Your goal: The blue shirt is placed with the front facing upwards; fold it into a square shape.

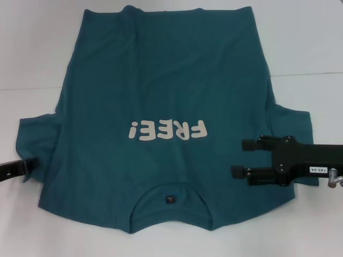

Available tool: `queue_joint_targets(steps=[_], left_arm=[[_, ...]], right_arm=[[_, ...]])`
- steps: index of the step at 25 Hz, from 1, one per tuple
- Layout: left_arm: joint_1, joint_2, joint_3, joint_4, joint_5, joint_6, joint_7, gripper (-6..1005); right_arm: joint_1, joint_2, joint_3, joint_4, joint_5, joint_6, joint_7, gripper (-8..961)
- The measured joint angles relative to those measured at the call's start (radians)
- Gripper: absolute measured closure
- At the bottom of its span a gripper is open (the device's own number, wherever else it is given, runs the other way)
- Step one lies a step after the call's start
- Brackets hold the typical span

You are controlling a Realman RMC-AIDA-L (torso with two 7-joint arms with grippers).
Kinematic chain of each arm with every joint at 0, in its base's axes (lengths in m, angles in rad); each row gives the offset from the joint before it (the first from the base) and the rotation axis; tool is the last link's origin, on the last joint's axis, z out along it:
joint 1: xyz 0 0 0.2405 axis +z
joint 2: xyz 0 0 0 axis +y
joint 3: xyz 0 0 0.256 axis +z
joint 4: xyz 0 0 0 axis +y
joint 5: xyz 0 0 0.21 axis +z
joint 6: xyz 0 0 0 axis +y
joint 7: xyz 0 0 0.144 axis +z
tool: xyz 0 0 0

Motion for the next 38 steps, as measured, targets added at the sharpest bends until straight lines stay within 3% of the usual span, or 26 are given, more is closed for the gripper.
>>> queue_joint_targets(steps=[3, 9, 38], left_arm=[[0.005, 0.000, 0.000, 0.008, 0.003, 0.007, 0.000, 798], [0.042, -0.008, -0.001, 0.100, 0.001, 0.064, -0.005, 974], [0.068, -0.010, -0.016, 0.259, 0.005, 0.184, -0.009, 970]], right_arm=[[0.000, 0.000, 0.001, 0.000, 0.001, -0.001, 0.003, 36], [-0.003, 0.001, 0.005, 0.000, 0.004, -0.004, 0.013, 36], [-0.004, 0.002, 0.068, -0.023, 0.016, -0.021, 0.035, 37]])
